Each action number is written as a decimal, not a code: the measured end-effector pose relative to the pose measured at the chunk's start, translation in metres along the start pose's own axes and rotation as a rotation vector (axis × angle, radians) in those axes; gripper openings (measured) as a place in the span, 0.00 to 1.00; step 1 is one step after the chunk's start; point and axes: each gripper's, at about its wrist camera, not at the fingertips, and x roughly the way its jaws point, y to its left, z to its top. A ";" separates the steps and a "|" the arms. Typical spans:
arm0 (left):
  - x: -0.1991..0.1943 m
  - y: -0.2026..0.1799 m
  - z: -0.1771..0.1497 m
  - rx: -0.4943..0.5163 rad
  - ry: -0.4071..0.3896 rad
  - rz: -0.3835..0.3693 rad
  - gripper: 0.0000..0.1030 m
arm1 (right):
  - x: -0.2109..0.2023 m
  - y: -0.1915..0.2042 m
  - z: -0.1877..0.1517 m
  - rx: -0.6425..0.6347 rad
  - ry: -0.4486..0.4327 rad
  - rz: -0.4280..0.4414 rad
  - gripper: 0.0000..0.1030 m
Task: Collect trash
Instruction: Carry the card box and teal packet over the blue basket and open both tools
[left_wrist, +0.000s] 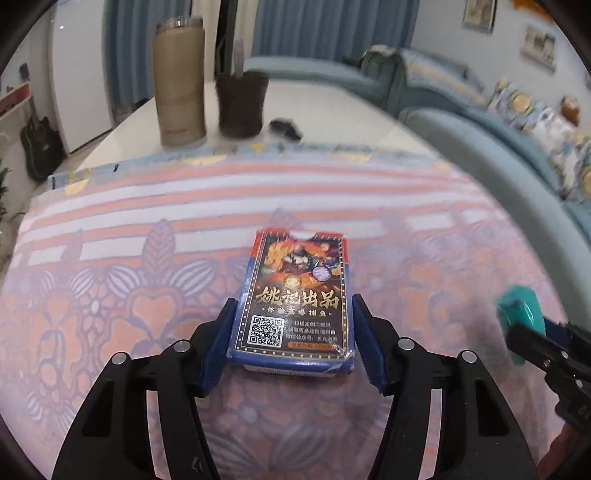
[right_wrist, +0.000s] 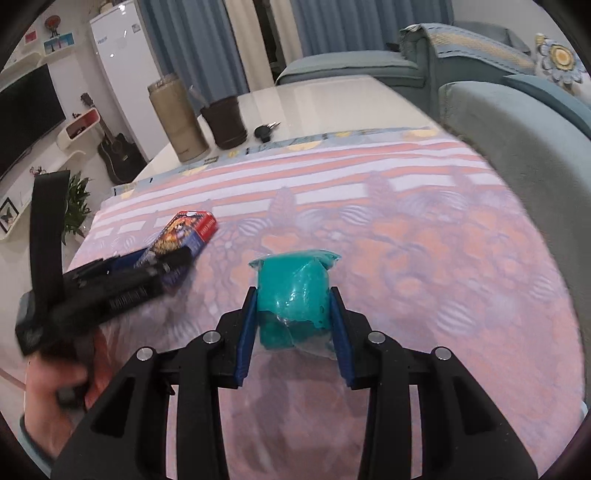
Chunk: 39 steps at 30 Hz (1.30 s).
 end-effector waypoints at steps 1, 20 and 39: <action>-0.008 0.000 -0.002 -0.021 -0.013 -0.021 0.55 | -0.011 -0.006 -0.004 -0.001 -0.012 -0.014 0.33; -0.137 -0.244 -0.056 0.124 -0.024 -0.540 0.55 | -0.251 -0.155 -0.123 0.187 -0.179 -0.425 0.33; -0.073 -0.439 -0.169 0.524 0.294 -0.616 0.56 | -0.258 -0.327 -0.251 0.673 0.056 -0.418 0.33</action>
